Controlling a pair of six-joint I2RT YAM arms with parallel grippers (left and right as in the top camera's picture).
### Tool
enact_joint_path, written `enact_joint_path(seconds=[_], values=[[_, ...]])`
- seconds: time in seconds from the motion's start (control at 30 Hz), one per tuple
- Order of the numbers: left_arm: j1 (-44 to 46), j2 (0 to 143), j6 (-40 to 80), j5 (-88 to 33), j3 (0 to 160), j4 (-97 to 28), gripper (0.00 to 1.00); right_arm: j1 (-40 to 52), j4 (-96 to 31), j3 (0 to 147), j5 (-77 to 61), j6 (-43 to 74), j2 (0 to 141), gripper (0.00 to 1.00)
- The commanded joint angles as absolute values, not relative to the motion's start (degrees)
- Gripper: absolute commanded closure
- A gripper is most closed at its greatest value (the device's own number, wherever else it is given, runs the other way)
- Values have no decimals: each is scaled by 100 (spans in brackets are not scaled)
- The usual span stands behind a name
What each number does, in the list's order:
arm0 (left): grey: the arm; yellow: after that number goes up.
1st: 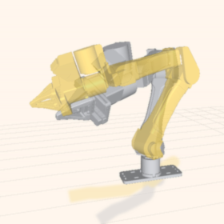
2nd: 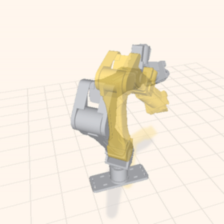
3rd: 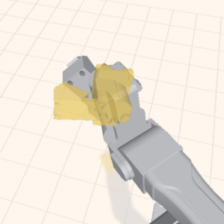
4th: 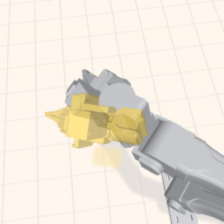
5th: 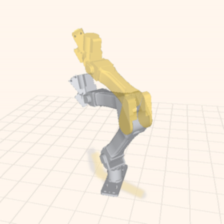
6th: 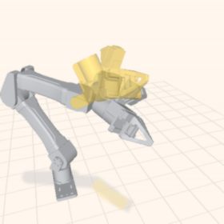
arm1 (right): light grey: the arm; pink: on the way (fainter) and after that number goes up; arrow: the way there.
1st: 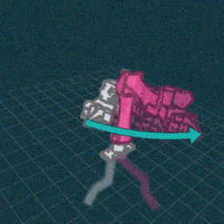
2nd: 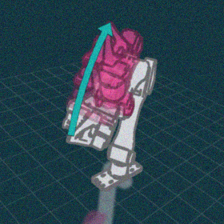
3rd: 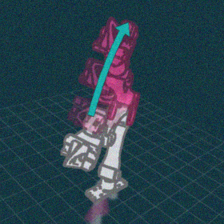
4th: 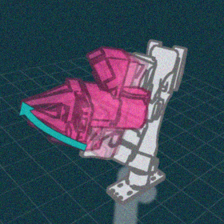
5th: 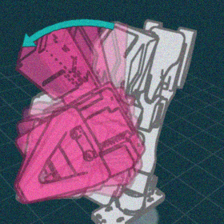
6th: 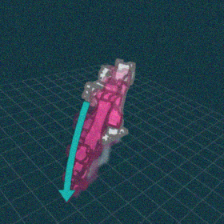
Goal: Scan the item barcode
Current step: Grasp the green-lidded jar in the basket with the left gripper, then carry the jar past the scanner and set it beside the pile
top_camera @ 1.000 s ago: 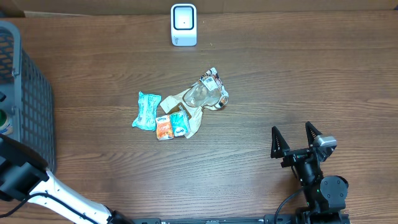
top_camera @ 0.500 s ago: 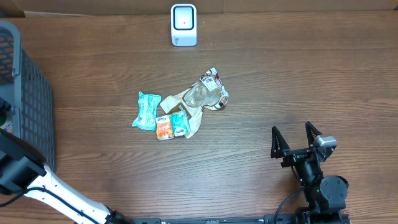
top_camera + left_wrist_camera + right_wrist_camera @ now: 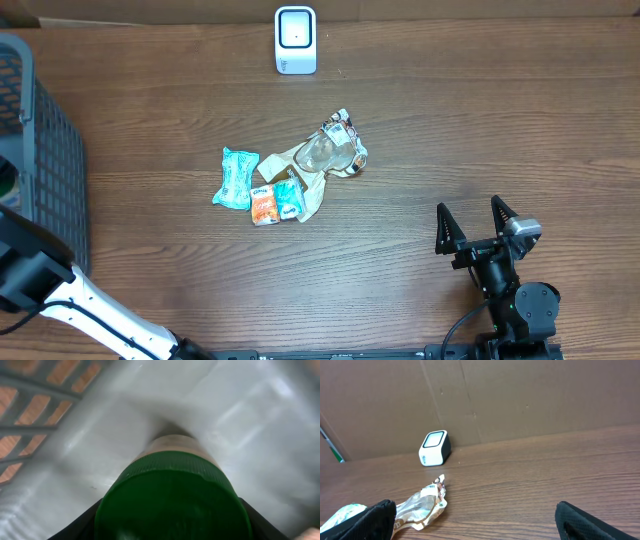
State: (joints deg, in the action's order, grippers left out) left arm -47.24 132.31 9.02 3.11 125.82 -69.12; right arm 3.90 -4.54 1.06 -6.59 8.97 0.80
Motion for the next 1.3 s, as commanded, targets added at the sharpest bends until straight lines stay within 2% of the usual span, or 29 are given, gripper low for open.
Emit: enact_joint_path(seconds=[0.0,0.2,0.37,0.47,0.6,0.9,1.1,1.27], values=[[-4685,12381,947,-429,13310,-6993,64,421,-427,47,-604,895,40,0],[-4678,11316,952,-1540,13867,-7076,62,421,-427,47,-604,893,40,0],[-4550,10363,987,-1986,13887,-7183,62,421,-427,47,-604,895,40,0],[-4215,9819,985,-2265,13887,-7358,61,421,-427,47,-604,895,40,0],[-3240,9391,788,-2228,13887,-7863,60,421,-427,47,-604,895,40,0],[-764,9793,705,-620,13703,-8941,58,421,-427,47,-604,893,40,0],[259,10547,698,-384,13172,-8927,58,421,-427,47,-604,895,40,0],[687,11340,701,-384,12873,-8571,58,421,-427,47,-604,895,40,0]])
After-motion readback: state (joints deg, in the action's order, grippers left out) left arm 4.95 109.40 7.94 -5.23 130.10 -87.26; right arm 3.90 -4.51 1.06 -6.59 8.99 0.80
